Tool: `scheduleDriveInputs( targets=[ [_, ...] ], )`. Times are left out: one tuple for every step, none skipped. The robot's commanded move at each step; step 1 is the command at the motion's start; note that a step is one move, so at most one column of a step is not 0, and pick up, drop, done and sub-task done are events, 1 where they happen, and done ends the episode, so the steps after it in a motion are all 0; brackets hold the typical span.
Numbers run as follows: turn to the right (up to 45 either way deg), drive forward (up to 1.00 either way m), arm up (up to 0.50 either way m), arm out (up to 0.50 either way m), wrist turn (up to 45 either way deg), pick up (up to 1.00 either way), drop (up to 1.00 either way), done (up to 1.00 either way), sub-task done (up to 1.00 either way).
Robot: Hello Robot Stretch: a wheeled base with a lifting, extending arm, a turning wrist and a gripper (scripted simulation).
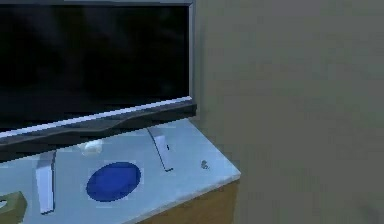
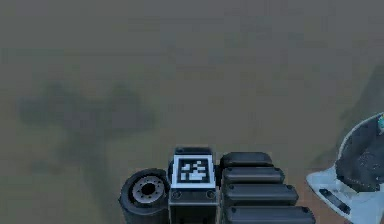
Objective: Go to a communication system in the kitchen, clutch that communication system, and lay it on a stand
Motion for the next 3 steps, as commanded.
scheduleDriveInputs(
  targets=[
    [-3.0, 0.00, 0.00, 0.00, 0.0, 0.00, 0.00, 0.00, 0.00],
    [-45.0, 0.00, 0.00, 0.00, 0.0, 0.00, 0.00, 0.00, 0.00],
    [-42.0, 0.00, 0.00, 0.00, 0.0, 0.00, 0.00, 0.00, 0.00]
  ],
)
